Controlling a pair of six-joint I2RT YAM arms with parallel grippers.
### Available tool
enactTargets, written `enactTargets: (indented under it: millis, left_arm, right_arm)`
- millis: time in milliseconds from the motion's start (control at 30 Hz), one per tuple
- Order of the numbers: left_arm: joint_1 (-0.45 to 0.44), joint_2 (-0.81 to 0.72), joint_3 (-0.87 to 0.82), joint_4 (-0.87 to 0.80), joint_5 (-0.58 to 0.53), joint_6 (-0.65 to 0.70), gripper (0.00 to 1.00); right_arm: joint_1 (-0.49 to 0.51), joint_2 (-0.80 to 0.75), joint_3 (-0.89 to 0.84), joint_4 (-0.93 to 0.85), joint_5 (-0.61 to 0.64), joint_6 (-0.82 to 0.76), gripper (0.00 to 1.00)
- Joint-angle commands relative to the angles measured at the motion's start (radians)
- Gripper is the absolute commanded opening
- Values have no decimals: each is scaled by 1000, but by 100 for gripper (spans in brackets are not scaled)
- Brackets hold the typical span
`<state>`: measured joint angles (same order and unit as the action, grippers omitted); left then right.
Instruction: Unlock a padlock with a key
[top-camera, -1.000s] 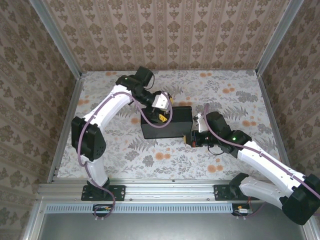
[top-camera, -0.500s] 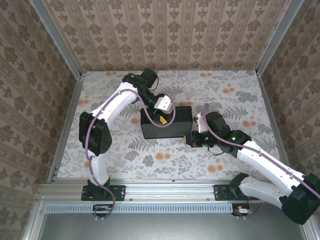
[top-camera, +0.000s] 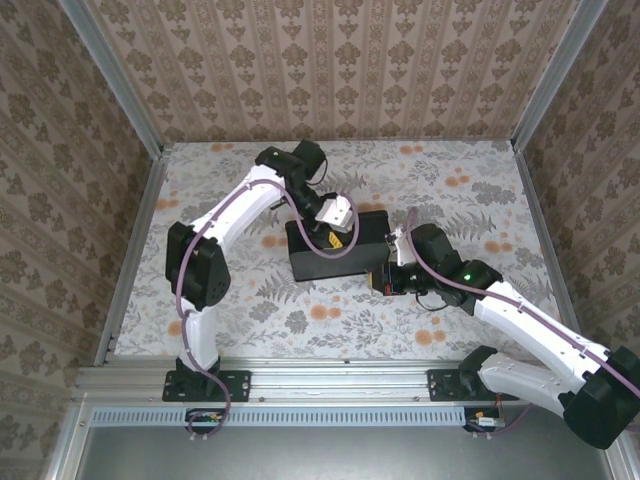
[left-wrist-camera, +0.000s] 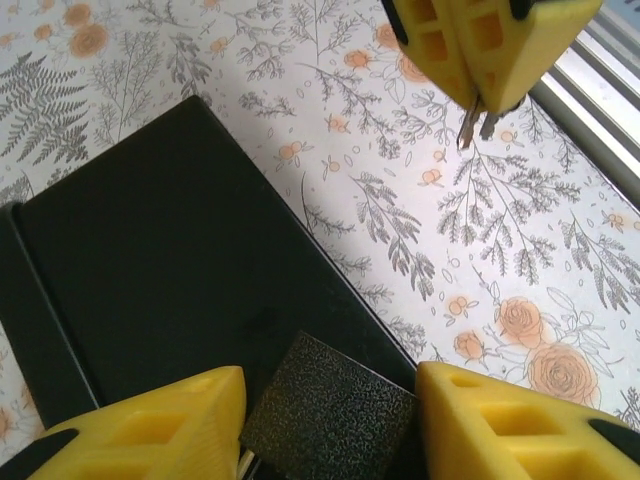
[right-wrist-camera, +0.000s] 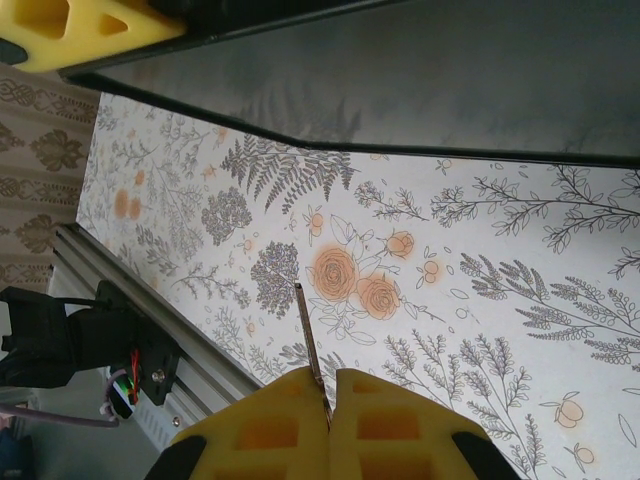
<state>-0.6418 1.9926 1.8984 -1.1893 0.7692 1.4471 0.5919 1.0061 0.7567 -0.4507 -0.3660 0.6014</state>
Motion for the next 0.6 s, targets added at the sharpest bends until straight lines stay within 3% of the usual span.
enactTargets:
  millis: [0, 333, 567]
  left_arm:
    - [-24, 15, -17, -14, -82, -21, 45]
    - [-56, 45, 52, -14, -120, -131, 35]
    - [-55, 60, 70, -20, -207, -228, 25]
  right_arm:
    - [2, -17, -2, -3, 4, -28, 0]
    - [-35, -30, 14, -1, -42, -65, 0]
    - [-35, 33, 57, 23, -91, -93, 0]
